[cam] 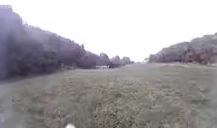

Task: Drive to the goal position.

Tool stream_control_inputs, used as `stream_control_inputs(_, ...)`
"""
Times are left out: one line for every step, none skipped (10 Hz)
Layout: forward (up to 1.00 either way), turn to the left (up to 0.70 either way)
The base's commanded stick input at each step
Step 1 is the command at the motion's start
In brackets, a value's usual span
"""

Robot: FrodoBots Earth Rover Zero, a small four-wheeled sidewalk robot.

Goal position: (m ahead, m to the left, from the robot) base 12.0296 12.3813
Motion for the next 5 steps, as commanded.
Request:
stream_control_inputs(0.70,0.00)
stream_control_inputs(0.70,0.00)
stream_control_inputs(0.70,0.00)
stream_control_inputs(0.70,0.00)
stream_control_inputs(0.70,0.00)
